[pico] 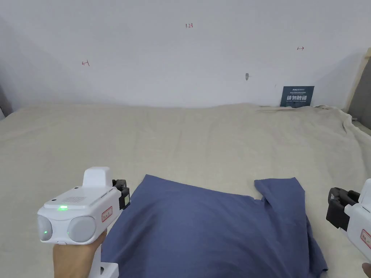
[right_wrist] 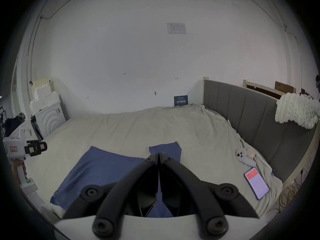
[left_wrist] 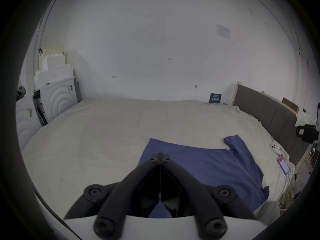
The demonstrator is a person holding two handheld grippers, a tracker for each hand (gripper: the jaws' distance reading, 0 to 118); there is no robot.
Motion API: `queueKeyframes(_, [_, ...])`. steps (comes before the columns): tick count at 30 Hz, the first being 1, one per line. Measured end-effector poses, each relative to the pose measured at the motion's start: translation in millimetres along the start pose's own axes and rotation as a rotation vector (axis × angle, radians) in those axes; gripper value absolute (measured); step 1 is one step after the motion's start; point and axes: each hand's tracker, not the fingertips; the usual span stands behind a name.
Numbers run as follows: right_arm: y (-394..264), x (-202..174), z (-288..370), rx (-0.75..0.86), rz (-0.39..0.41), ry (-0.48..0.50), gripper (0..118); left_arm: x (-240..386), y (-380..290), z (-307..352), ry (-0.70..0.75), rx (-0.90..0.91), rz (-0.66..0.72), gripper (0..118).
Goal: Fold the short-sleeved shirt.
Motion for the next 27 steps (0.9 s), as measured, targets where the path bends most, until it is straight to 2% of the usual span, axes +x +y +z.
queueKeyframes(6, [7,0,-27,-0.004,0.015,-0.011,0,-1,18,-64,-0.030,-0.057,0.032,0])
queueKeyframes(12, [16,3,-72,-0.016,0.003,-0.008,0,-10,45,-175,-0.052,-0.190,0.031,0])
queueKeyframes(17, [21,4,-111,-0.028,-0.003,-0.015,0,-12,56,-262,-0.020,-0.282,-0.062,0])
queueKeyframes(23, [18,10,-146,-0.053,0.000,-0.028,0,-10,52,-335,0.001,-0.406,-0.131,2])
queueKeyframes(24, [15,13,-151,-0.059,0.002,-0.030,0,-10,50,-343,0.003,-0.424,-0.131,12])
queueKeyframes(25, [13,16,-155,-0.068,0.005,-0.032,0,-12,48,-352,0.008,-0.453,-0.116,30])
queueKeyframes(26, [10,18,-159,-0.078,0.008,-0.033,0,-14,44,-361,0.014,-0.491,-0.088,69])
queueKeyframes(27, [8,20,-163,-0.086,0.012,-0.034,0,-17,42,-368,0.021,-0.539,-0.072,90])
